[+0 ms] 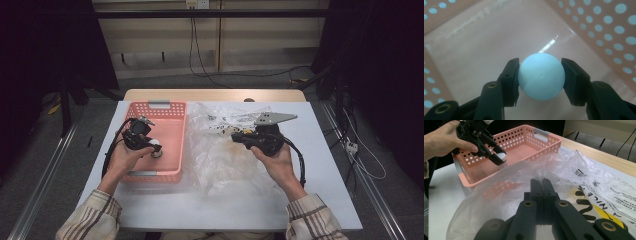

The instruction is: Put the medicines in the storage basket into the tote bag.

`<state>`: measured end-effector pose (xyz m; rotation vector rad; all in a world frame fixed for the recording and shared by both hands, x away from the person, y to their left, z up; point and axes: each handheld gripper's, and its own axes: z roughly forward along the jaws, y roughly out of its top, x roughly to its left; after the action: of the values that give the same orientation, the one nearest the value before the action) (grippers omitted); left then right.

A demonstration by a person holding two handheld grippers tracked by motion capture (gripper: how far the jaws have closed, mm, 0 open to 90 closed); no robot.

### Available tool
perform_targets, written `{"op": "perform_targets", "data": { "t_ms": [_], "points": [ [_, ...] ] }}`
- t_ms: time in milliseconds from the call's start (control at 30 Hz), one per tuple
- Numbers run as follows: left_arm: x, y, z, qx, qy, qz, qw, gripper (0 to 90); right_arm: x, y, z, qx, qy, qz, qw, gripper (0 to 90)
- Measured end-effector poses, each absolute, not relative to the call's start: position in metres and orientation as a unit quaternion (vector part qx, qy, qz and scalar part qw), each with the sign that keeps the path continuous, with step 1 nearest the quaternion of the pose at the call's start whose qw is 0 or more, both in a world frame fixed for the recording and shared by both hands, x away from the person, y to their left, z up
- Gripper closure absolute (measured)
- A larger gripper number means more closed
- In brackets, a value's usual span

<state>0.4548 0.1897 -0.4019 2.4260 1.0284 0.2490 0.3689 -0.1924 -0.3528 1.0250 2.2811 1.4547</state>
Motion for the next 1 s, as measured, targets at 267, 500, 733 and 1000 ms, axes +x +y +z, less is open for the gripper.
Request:
{"op": "perform_targets", "data": {
  "t_ms": [267,500,733,1000],
  "points": [
    [0.441,0.194,-0.38,0.86,0.383,0.121,0.315,51.1,0.37,-0.193,-0.353,0.352,0.783,0.499,0.123,90.0],
    [0.429,0.197,-0.367,0.854,0.366,0.13,0.346,51.1,0.37,-0.194,-0.354,0.352,0.782,0.499,0.124,90.0],
    [0.414,0.194,-0.355,0.849,0.354,0.136,0.367,51.1,0.37,-0.193,-0.354,0.351,0.783,0.499,0.122,90.0],
    [0.401,0.189,-0.348,0.837,0.352,0.136,0.397,51.2,0.371,-0.191,-0.356,0.35,0.784,0.498,0.12,90.0]
  ]
}}
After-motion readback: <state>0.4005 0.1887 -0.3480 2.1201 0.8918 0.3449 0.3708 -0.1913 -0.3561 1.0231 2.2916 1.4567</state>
